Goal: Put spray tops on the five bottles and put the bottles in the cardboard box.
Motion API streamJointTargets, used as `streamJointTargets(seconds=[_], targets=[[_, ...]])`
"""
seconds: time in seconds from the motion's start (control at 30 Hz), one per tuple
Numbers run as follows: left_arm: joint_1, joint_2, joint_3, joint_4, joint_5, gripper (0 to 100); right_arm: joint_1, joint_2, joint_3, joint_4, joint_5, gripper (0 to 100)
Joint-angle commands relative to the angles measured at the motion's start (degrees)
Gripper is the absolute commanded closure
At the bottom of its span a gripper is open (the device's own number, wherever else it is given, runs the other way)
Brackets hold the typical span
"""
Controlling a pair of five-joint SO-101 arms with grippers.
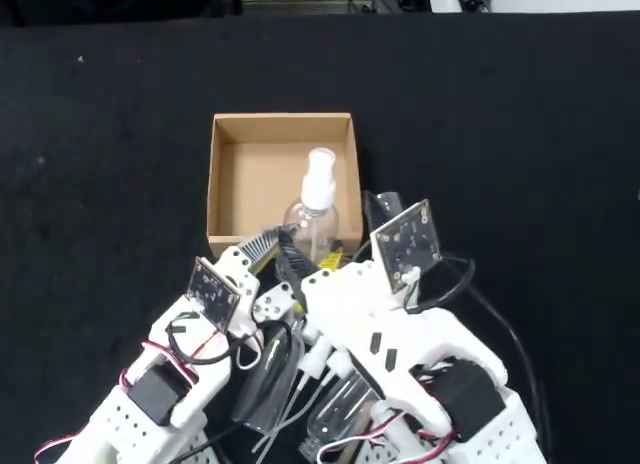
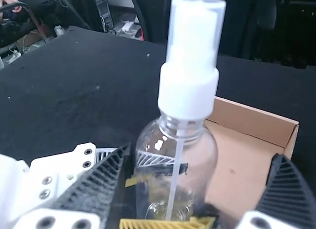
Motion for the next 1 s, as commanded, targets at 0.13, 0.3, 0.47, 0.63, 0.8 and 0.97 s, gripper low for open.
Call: streamJointTargets(seconds=[0.13,0.3,0.47,0.63,0.8,0.97], targets=[[-1.27,-1.05,1.27,-0.26,0.44,97,1.49,1.80,-0.13,-3.25,0.00,76.8],[-0.92,-1.05,1.27,-0.09,0.44,97,3.34,1.80,0.31,-2.99,-0.26,91.7],[-0.84,-1.05,1.27,-0.26,0.44,97,5.98,1.36,2.77,-3.08,0.00,91.7],[-0.84,-1.05,1.27,-0.26,0.44,97,5.89,1.36,3.74,-1.76,0.09,72.4],[0.57,-1.05,1.27,0.00,0.00,97,5.89,1.80,1.80,-0.26,0.18,63.6],[1.10,-1.05,1.27,-0.26,0.00,97,5.89,1.89,0.75,-0.09,4.31,71.4]])
